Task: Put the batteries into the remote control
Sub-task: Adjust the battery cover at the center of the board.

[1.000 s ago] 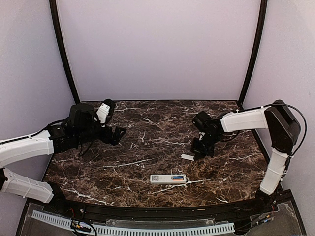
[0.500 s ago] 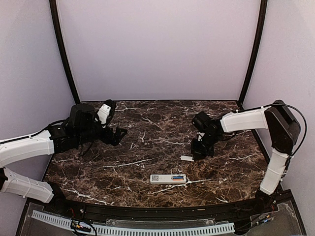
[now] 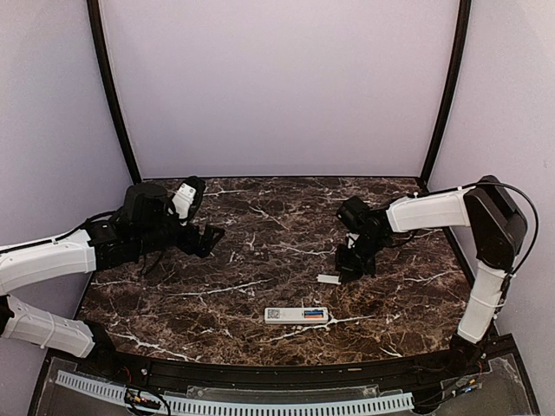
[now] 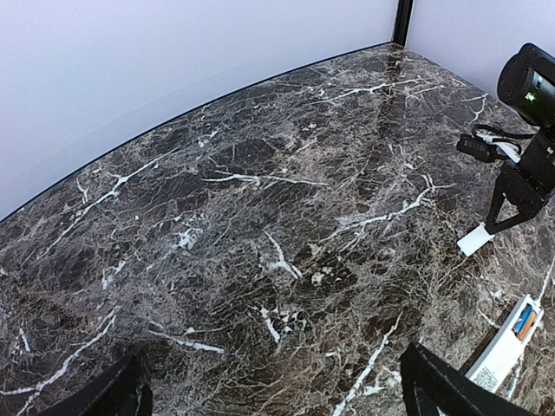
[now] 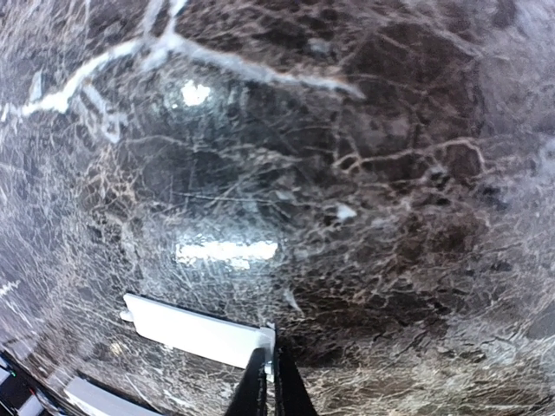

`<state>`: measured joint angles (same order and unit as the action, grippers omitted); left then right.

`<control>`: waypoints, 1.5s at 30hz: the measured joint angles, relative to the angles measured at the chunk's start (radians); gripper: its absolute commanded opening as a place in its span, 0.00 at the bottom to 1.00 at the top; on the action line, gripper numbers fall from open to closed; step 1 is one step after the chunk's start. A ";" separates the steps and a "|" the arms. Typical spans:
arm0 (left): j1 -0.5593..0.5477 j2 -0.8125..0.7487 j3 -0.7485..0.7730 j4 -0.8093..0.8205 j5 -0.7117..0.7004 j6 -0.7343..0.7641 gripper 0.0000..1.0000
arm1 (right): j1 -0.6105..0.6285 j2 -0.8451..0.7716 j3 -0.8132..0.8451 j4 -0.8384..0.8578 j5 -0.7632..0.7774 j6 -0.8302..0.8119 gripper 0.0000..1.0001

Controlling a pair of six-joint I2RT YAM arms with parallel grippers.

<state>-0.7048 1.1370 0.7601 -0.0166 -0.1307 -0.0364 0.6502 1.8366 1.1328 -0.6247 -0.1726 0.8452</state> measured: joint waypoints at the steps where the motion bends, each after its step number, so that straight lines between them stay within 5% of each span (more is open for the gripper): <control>1: 0.000 0.001 0.000 0.000 0.000 0.000 0.99 | 0.000 0.002 0.000 0.001 0.000 0.001 0.00; 17: 0.000 0.042 0.000 0.005 0.049 0.010 0.93 | 0.009 -0.024 -0.049 0.088 -0.042 -0.066 0.00; 45: -0.040 0.314 0.110 0.127 0.394 0.063 0.86 | 0.028 -0.094 -0.171 0.268 -0.097 -0.168 0.00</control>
<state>-0.7448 1.4509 0.8703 0.1104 0.2638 0.0265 0.6785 1.7424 0.9623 -0.3569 -0.2691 0.6773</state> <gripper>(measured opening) 0.859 0.004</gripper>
